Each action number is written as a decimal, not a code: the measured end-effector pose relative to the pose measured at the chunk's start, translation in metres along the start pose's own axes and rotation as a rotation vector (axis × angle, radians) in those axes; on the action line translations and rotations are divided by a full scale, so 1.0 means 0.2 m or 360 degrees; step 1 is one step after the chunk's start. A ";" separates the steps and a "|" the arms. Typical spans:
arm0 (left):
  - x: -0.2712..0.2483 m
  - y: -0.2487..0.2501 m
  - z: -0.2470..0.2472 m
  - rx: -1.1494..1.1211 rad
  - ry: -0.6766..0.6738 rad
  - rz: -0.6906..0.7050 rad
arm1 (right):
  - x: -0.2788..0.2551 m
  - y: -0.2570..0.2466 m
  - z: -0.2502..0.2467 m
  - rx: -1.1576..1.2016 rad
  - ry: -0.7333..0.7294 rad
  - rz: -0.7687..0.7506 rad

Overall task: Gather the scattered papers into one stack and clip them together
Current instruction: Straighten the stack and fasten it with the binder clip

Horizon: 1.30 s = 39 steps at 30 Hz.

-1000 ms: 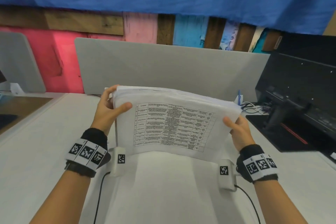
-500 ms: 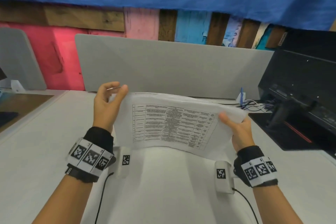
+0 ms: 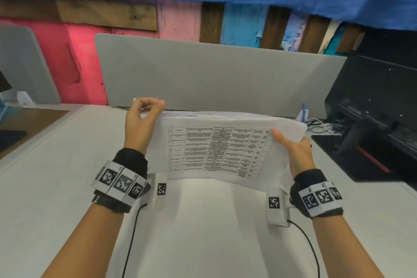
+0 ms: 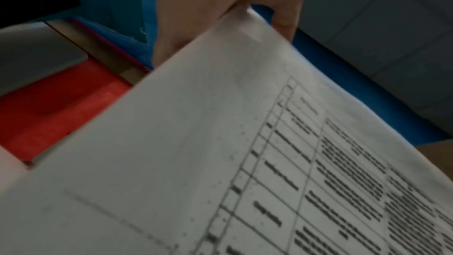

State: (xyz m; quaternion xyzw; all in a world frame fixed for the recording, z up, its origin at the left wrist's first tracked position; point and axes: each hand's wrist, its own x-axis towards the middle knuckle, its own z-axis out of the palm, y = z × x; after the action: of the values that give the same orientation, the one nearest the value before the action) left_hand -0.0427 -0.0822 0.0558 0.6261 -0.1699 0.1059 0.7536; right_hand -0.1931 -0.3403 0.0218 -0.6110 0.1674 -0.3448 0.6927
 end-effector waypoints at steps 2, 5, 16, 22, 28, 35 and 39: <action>0.01 -0.02 0.00 0.0084 0.0031 -0.0134 | 0.01 -0.01 0.02 0.0035 0.0052 0.0025; 0.04 -0.03 -0.02 -0.0011 0.0182 -0.0447 | 0.01 -0.01 0.03 -0.0020 0.0051 0.0051; 0.00 0.02 0.03 -0.0094 -0.0040 -0.0435 | 0.01 -0.01 -0.03 0.0036 -0.0183 0.0012; 0.04 0.05 0.01 0.0005 -0.0104 -0.0512 | 0.01 0.01 -0.06 0.0079 -0.0195 0.0051; 0.08 0.04 -0.04 0.0036 -0.0184 -0.0555 | 0.04 0.00 -0.05 0.0113 -0.0038 0.0044; 0.09 0.01 -0.03 -0.0103 -0.0115 -0.0448 | 0.04 0.02 -0.01 0.0019 -0.0077 -0.0010; 0.03 -0.06 -0.06 -0.0303 -0.0191 -0.0291 | 0.06 0.04 -0.01 0.0044 -0.0084 0.0005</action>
State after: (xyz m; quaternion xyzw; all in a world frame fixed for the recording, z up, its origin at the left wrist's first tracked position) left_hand -0.0316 -0.0735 0.0450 0.5698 -0.1661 -0.0173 0.8046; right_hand -0.1844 -0.3499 0.0167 -0.6101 0.1451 -0.3297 0.7057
